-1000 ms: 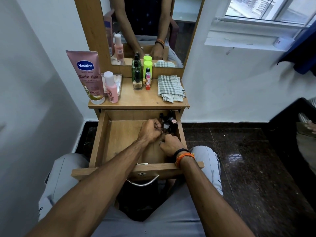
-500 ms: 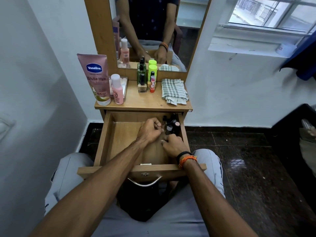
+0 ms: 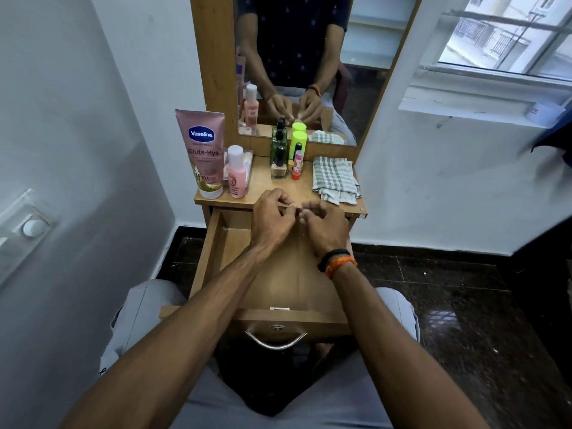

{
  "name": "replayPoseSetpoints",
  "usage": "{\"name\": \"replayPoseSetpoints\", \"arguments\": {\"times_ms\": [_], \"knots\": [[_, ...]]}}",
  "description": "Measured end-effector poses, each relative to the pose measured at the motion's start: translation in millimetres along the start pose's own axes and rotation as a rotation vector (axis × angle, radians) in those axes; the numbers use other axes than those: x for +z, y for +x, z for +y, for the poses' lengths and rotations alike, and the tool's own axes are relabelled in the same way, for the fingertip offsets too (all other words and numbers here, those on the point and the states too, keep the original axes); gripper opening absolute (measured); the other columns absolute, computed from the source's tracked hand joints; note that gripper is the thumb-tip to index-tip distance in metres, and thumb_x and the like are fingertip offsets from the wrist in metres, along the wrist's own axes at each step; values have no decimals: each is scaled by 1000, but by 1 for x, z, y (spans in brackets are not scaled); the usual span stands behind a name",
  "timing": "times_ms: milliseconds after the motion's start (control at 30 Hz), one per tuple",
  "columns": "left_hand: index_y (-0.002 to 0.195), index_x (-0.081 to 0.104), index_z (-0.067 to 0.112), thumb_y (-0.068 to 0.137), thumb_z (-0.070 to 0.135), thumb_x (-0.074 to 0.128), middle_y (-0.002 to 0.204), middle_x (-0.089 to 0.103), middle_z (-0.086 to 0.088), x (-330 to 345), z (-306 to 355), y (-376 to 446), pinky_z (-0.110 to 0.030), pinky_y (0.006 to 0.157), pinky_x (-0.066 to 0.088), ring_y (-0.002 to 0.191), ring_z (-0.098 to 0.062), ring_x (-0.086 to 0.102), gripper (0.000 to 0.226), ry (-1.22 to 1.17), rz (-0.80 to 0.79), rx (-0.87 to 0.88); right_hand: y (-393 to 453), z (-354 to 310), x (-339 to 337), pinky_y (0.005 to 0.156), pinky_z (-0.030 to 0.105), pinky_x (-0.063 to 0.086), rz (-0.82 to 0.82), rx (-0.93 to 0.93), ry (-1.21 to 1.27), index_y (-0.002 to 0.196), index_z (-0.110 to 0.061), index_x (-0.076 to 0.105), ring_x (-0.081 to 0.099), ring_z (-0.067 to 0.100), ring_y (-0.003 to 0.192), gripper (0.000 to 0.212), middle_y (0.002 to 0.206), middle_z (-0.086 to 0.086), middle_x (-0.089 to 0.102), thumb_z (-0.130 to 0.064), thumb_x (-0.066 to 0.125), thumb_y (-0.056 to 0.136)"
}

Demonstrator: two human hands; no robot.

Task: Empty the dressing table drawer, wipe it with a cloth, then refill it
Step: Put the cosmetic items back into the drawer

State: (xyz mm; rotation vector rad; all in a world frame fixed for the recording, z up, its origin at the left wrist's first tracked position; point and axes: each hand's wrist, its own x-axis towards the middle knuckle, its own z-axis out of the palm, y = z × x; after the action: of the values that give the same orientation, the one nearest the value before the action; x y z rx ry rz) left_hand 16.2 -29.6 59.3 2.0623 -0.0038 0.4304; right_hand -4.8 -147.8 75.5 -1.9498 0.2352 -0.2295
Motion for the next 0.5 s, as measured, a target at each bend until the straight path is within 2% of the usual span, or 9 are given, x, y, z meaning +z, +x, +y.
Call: {"name": "replayPoseSetpoints", "arguments": {"times_ms": [100,167,267,367,500], "knots": [[96,65,11,87,12,68,102,60,-4,0,3,13,-17,67,45,86,-13,57,9,4,57,1,27,-13,11,88,33,59,75,-5,4,102,-18,72,71,13,91,17,96,-2,73,-10,68,87],[103,61,11,87,13,67,109,56,-4,2,4,21,-20,69,47,89,-15,58,16,0,72,-2,42,-21,17,87,37,60,103,-32,-14,101,-20,71,71,13,88,20,94,-4,72,-10,71,84],[111,56,10,86,12,64,117,53,-6,5,4,33,-26,76,48,96,-11,49,26,28,119,-21,58,-28,24,90,33,56,117,-52,-97,101,-20,72,67,12,92,22,93,-8,70,-12,73,81],[114,54,8,86,13,64,120,52,-7,5,5,43,-23,77,38,102,-13,47,30,54,175,-76,70,-29,30,87,26,52,135,-55,-174,99,-19,72,64,12,93,19,92,-7,69,-14,76,80],[115,52,6,85,11,64,119,52,-11,5,6,55,-21,78,34,97,-11,41,32,73,167,-108,80,-27,38,87,29,52,171,-61,-218,98,-18,71,64,14,94,21,94,-3,71,-21,80,79]]}}
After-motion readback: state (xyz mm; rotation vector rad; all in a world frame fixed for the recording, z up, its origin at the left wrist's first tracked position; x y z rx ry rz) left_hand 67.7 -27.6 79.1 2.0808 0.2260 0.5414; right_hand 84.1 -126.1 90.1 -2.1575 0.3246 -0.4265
